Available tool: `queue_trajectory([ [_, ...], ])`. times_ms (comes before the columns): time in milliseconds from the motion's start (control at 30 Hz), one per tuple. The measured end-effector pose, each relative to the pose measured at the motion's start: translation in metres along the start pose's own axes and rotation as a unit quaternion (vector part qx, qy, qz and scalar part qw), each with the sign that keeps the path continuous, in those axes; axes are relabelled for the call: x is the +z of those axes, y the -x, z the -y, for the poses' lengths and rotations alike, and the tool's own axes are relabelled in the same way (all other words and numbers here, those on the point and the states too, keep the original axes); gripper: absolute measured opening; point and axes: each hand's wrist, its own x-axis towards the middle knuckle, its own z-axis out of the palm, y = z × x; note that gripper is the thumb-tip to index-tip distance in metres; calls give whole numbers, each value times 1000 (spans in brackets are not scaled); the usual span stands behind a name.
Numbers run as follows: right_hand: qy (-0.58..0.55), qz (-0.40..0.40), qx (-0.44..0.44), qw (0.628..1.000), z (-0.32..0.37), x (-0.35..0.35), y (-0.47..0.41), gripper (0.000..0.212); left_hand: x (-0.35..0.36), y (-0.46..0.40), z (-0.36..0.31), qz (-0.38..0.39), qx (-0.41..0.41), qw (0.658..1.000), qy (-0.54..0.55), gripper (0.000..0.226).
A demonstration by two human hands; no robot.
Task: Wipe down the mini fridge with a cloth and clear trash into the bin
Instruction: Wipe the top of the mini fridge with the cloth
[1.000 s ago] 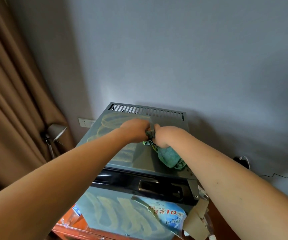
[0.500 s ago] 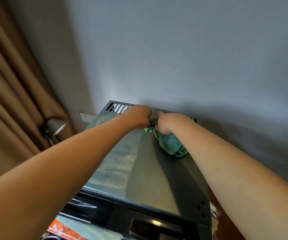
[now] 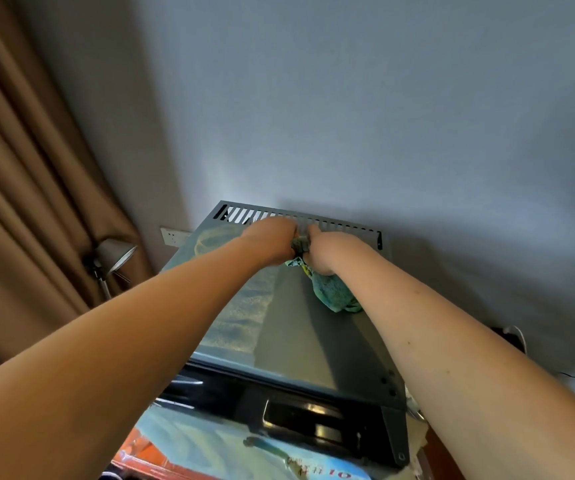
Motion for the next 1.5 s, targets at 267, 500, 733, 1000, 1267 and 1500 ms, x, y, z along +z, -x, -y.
queue_trajectory([
  [267,1,5,13,1000,11,14,53,102,2,48,-6,2,17,1000,14,14],
  [500,7,6,-50,999,4,-6,47,82,7,38,-1,-19,-14,999,35,9],
  [733,52,-7,-96,994,16,-26,-10,80,6,-7,30,-9,-75,996,43,12],
  [1000,56,-38,-138,988,31,-39,-71,63,9,-42,50,-35,-140,989,24,7],
  [1267,29,-98,-182,978,21,-31,-69,40,6,-35,38,-48,-189,981,20,8],
  [1500,70,-43,-237,968,14,-35,-40,65,2,-9,36,-5,-148,989,-21,12],
])
